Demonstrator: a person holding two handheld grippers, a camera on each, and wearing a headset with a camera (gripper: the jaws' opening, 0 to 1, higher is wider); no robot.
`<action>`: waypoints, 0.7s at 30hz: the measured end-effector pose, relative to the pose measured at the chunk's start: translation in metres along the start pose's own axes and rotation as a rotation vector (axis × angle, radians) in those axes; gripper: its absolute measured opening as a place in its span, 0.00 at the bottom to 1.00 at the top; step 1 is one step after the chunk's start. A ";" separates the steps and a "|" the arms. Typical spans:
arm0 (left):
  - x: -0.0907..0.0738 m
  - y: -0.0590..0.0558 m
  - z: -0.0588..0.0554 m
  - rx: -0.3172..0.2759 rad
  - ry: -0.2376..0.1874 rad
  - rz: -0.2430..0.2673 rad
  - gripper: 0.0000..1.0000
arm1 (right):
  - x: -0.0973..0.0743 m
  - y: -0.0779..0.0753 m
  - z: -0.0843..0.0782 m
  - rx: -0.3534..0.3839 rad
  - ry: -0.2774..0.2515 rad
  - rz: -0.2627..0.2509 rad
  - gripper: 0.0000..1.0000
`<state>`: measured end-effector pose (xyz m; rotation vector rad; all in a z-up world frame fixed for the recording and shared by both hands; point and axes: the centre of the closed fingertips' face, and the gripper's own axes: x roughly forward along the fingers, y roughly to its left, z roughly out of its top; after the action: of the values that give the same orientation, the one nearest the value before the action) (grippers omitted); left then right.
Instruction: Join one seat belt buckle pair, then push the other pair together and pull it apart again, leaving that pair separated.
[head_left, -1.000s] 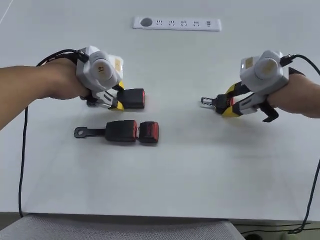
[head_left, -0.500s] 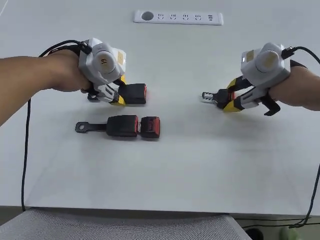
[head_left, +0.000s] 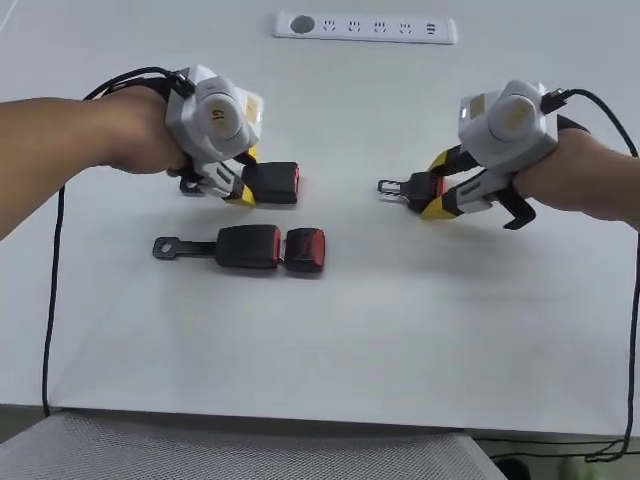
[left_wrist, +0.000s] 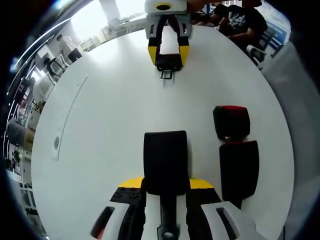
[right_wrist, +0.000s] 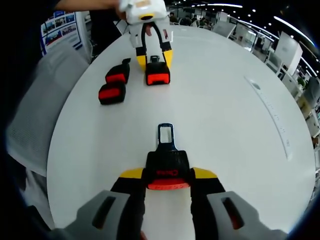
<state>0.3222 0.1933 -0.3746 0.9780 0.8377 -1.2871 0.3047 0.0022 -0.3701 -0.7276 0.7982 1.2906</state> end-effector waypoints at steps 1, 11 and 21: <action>0.000 0.000 0.000 0.001 0.001 0.001 0.31 | 0.002 0.000 0.003 0.001 -0.007 -0.001 0.35; -0.001 -0.002 0.001 0.001 0.010 0.007 0.31 | 0.025 0.009 0.041 -0.013 -0.064 0.004 0.35; -0.002 -0.002 0.000 -0.001 0.011 0.011 0.31 | 0.042 0.009 0.067 -0.022 -0.078 0.010 0.35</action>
<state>0.3199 0.1939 -0.3727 0.9884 0.8403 -1.2728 0.3071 0.0819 -0.3696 -0.6876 0.7265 1.3305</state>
